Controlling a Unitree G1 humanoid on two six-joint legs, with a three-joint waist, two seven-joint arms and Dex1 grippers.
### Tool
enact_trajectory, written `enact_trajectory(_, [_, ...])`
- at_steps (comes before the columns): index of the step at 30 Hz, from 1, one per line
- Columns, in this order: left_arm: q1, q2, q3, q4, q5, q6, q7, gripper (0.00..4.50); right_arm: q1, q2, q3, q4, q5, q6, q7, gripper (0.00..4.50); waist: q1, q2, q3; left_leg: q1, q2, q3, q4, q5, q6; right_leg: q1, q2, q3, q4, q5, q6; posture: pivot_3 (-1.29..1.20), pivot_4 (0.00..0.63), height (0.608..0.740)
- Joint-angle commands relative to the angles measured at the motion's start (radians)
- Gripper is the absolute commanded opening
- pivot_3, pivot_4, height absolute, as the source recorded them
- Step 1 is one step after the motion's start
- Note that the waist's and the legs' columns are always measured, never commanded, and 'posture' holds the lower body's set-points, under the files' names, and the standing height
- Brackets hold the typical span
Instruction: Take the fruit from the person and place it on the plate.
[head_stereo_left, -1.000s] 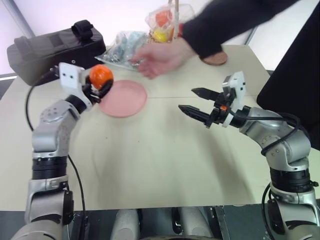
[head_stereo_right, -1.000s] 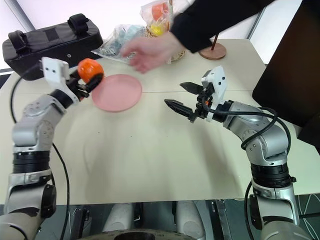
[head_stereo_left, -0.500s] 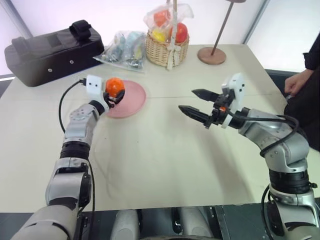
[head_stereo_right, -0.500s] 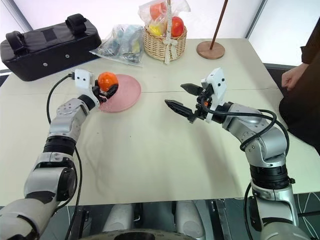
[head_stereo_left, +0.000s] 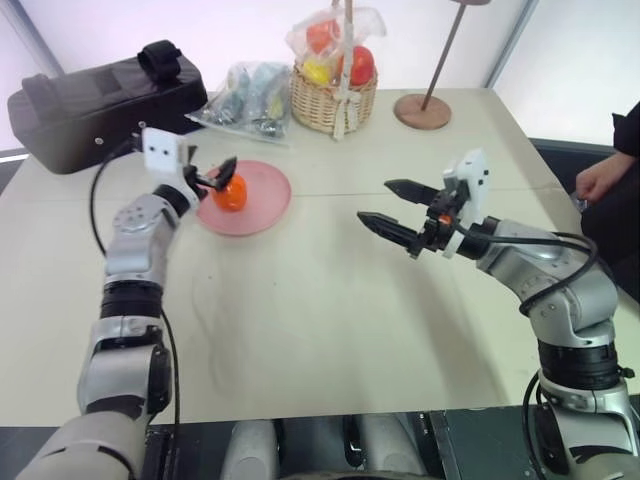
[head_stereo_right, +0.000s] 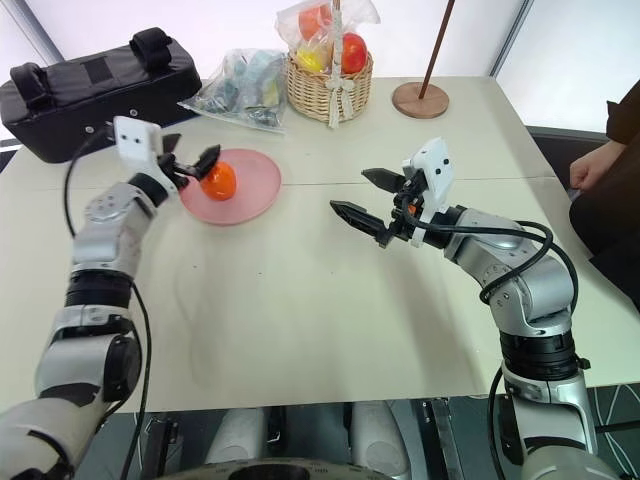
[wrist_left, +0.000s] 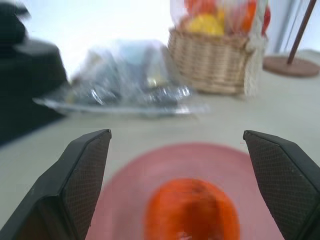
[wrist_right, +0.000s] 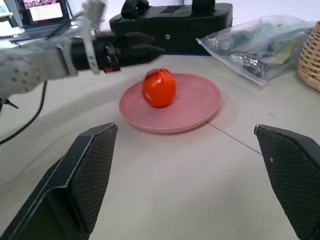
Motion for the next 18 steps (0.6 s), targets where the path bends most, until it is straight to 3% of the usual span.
enact_trajectory(1, [0.094, 0.059, 0.063, -0.222, -0.065, 0.123, -0.004, 4.44, -0.012, 0.003, -0.007, 0.001, -0.013, -0.038, 0.01, 4.5, -0.001, 0.0, 0.0, 0.0, 0.0, 0.0, 0.0, 0.0, 0.0, 0.0, 0.0, 0.0, 0.0, 0.0, 0.0, 0.0, 0.15, 0.74])
enact_trajectory(9, [0.43, 0.179, 0.254, -0.7, -0.293, 0.449, -0.016, 4.44, -0.025, 0.02, 0.002, 0.125, -0.089, -0.131, 0.024, 4.5, 0.004, 0.0, 0.0, 0.0, 0.0, 0.0, 0.0, 0.0, 0.0, 0.0, -0.001, 0.0, 0.0, 0.0, 0.0, 0.0, 0.15, 0.74])
enact_trajectory(18, [0.691, 0.158, 0.44, -0.929, -0.477, 0.59, 0.025, 4.44, -0.033, 0.06, 0.023, 0.233, -0.139, -0.205, 0.048, 4.5, 0.003, 0.0, 0.0, 0.001, 0.0, 0.0, 0.0, 0.0, 0.0, 0.001, -0.001, 0.0, 0.001, 0.0, -0.001, 0.0, 0.15, 0.74])
